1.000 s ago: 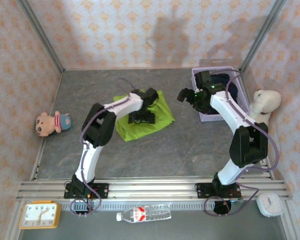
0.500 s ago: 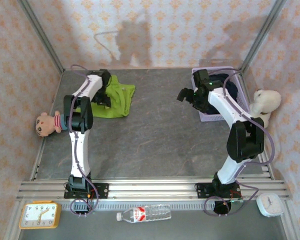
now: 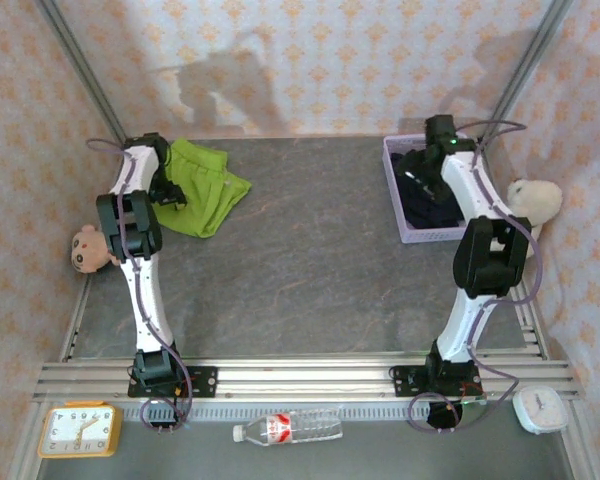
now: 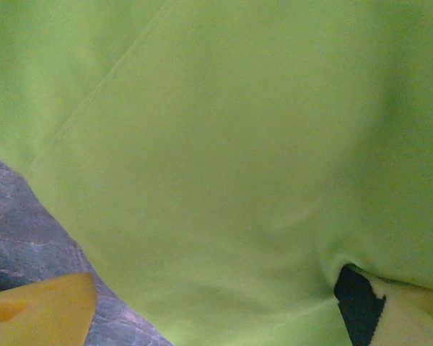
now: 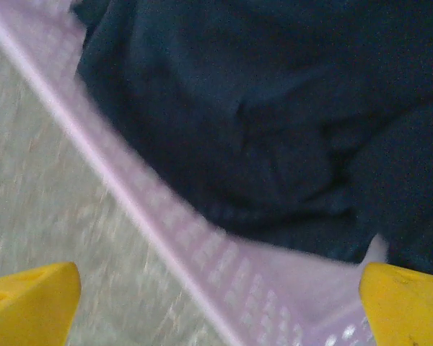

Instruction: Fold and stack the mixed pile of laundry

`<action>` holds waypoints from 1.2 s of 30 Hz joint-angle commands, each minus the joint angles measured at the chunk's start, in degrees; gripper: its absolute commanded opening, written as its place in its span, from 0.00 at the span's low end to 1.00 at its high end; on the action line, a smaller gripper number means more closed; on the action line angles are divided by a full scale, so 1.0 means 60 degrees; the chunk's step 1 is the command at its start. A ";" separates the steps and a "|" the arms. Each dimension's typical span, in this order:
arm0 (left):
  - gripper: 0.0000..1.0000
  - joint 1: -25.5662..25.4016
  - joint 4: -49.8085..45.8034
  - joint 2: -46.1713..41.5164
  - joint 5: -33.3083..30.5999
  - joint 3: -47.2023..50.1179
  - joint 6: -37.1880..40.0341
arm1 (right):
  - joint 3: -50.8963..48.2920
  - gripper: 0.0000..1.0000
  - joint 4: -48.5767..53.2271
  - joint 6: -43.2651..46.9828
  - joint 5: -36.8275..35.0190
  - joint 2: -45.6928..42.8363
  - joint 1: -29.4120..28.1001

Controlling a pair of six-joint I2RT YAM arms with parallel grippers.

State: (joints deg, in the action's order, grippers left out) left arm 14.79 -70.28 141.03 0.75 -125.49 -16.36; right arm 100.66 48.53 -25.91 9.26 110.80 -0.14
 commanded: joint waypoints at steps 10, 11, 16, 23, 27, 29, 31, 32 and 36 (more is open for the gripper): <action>0.89 0.1247 0.2080 -0.0621 0.2293 0.1036 -0.2924 | 0.3135 1.00 0.0711 -0.0133 -0.0763 0.2715 0.0635; 0.90 0.1169 0.2193 -0.0950 0.2313 0.1122 -0.2812 | 0.3359 1.00 0.0775 -0.0133 -0.0743 0.2877 0.0630; 0.91 0.0286 0.2483 -0.2562 0.2045 0.1679 -0.2048 | 0.3511 1.00 0.0498 -0.0135 -0.0459 0.3030 0.0633; 0.90 -0.1295 0.3273 -0.2430 0.1757 0.1793 -0.1999 | 0.3353 1.00 0.0385 -0.0068 -0.0376 0.2865 0.0639; 0.88 -0.1661 0.3137 -0.1176 0.1321 0.0786 -0.2550 | 0.3275 1.00 0.0393 0.0004 -0.0225 0.2698 0.0639; 0.87 -0.1708 0.3237 -0.0690 0.1025 0.0684 -0.3210 | 0.3226 1.00 0.0408 0.0056 -0.0141 0.2628 0.0636; 0.87 -0.1717 0.3565 -0.0399 0.1084 0.0806 -0.3806 | 0.3189 1.00 0.0451 0.0102 -0.0110 0.2583 0.0639; 0.87 -0.1732 0.3842 -0.0274 0.1199 0.0941 -0.4102 | 0.3176 1.00 0.0466 0.0118 -0.0096 0.2561 0.0639; 0.86 -0.1818 0.4838 0.0357 0.1904 0.0788 -0.5037 | 0.3269 1.00 0.0469 0.0151 -0.0151 0.2628 0.0637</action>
State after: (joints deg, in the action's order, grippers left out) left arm 3.84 -46.37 138.85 10.46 -120.88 -40.16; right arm 120.11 51.03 -25.67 8.99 129.27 3.33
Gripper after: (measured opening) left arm 0.861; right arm 0.997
